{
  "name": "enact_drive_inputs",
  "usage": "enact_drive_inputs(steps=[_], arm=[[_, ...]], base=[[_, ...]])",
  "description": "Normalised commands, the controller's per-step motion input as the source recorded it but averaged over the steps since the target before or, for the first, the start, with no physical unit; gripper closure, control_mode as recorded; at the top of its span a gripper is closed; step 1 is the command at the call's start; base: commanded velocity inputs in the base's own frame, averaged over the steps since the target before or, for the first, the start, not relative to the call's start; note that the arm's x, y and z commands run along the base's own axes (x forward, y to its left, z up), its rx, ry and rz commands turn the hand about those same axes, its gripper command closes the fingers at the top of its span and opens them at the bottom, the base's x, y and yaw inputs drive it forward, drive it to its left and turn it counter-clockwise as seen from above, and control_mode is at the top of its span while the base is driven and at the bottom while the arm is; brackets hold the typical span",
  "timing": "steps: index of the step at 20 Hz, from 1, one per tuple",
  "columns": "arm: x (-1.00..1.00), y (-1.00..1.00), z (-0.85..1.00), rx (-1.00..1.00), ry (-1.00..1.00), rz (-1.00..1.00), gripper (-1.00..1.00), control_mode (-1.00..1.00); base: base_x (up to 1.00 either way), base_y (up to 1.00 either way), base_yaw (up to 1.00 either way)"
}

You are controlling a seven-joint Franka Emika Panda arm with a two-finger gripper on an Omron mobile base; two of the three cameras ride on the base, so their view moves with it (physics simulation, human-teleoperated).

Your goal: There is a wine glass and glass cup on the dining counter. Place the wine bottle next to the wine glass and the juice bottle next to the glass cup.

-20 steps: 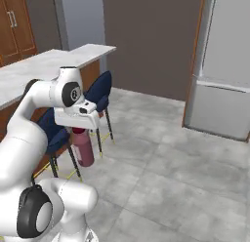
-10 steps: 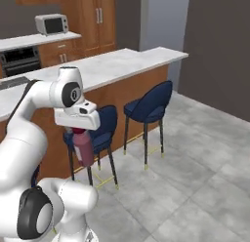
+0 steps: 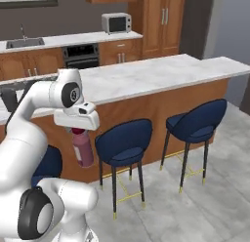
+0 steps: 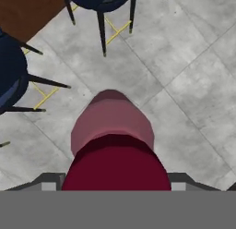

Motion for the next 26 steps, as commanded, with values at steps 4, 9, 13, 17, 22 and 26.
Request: enact_drive_inputs(steps=[4,9,13,17,22,26], arm=[[0.0,0.0,0.0,0.0,0.0,0.0,1.0,1.0],[0.0,0.0,0.0,0.0,0.0,0.0,1.0,1.0],[0.0,0.0,0.0,0.0,0.0,0.0,1.0,1.0],[0.0,0.0,0.0,0.0,0.0,0.0,1.0,1.0],[0.0,0.0,0.0,0.0,0.0,0.0,1.0,1.0],[0.0,0.0,0.0,0.0,0.0,0.0,1.0,1.0]], base=[[0.46,-0.2,0.45],[0.54,-0.28,0.27],[0.57,-0.32,0.21],[0.64,-0.26,0.14],[0.74,-0.11,0.12],[0.69,-0.01,0.15]])
